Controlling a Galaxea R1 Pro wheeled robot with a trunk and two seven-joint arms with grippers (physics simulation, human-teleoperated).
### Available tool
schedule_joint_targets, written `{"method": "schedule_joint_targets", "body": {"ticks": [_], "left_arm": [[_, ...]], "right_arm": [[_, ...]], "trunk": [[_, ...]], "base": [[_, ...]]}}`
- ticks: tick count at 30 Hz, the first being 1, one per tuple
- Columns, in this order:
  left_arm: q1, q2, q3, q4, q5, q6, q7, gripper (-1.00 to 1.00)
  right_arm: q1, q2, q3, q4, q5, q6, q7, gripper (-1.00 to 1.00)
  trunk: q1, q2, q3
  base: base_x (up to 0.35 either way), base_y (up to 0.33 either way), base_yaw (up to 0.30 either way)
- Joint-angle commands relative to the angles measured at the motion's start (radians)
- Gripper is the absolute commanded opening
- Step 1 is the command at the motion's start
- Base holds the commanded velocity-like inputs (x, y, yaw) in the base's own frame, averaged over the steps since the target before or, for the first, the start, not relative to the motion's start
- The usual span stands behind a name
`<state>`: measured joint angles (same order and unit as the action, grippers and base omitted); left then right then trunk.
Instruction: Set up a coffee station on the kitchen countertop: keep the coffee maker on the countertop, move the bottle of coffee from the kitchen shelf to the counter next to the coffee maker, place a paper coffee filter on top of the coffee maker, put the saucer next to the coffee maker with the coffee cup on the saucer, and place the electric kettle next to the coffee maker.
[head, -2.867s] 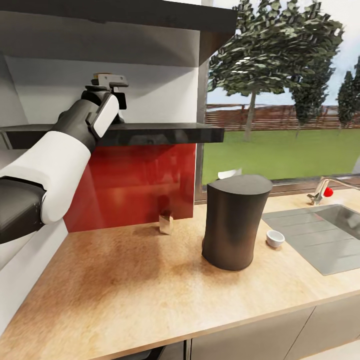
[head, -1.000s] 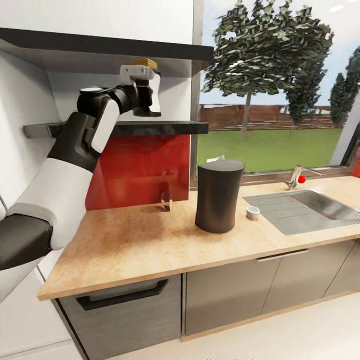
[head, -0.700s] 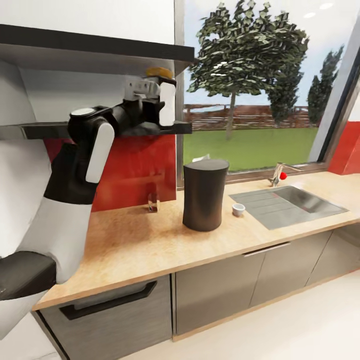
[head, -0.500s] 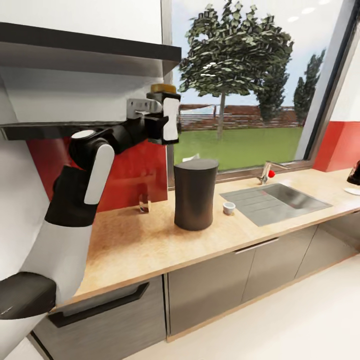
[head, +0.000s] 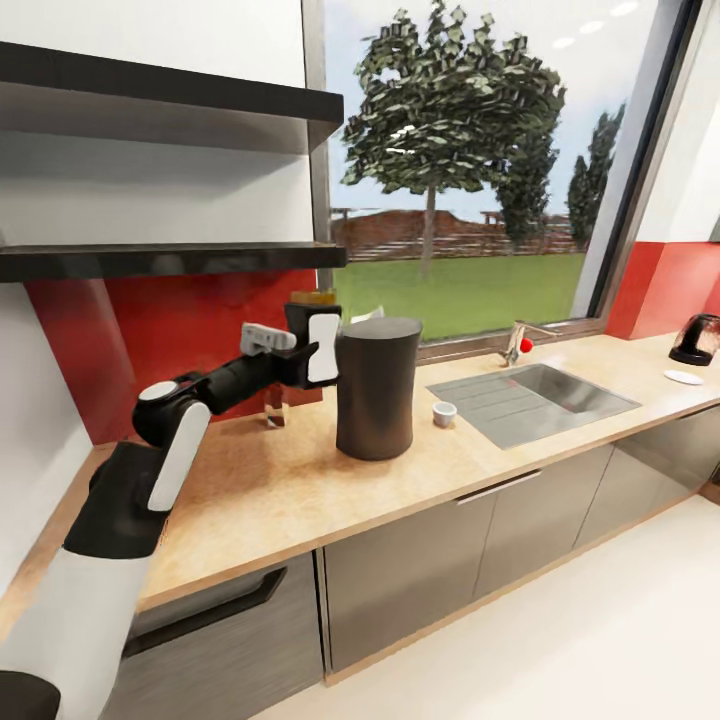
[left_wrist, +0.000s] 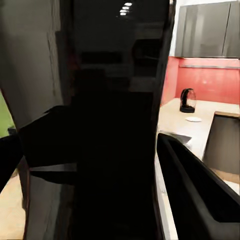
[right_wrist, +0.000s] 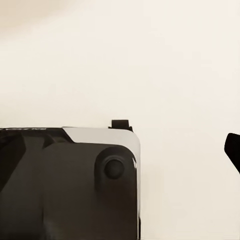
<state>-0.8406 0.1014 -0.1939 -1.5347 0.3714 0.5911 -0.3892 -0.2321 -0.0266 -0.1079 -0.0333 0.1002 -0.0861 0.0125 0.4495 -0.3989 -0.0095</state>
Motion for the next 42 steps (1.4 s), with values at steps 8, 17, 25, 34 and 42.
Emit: {"method": "schedule_joint_targets", "body": {"ticks": [8,17,25,34,42], "left_arm": [[0.179,0.106,0.061,0.037,-0.025,-0.178,-0.011,-1.00],[0.217,0.078,0.080,0.373,-0.184,-0.450,0.180,-1.00],[0.208,0.039,0.074,0.485,-0.205,-0.564,0.235,-1.00],[0.207,0.009,0.079,0.595,-0.232,-0.698,0.248,-1.00],[0.214,-0.008,0.082,0.605,-0.232,-0.706,0.250,-1.00]], "right_arm": [[-0.001,0.009,-0.010,0.001,0.009,-0.106,0.003,1.00],[-0.001,0.001,-0.012,0.005,0.009,-0.113,0.003,1.00],[0.000,-0.007,-0.010,0.009,0.014,-0.105,0.002,1.00],[0.025,-0.006,-0.009,0.009,0.016,0.017,0.009,1.00],[0.026,-0.003,-0.009,0.009,0.014,0.024,0.010,1.00]], "trunk": [[0.000,-0.001,-0.001],[0.000,-0.001,-0.001],[0.000,-0.001,-0.001],[0.000,-0.001,-0.001],[0.000,-0.001,-0.001]], "base": [[0.000,0.000,0.000],[0.000,0.000,0.000],[0.000,0.000,0.000],[0.000,0.000,0.000],[0.000,0.000,0.000]]}}
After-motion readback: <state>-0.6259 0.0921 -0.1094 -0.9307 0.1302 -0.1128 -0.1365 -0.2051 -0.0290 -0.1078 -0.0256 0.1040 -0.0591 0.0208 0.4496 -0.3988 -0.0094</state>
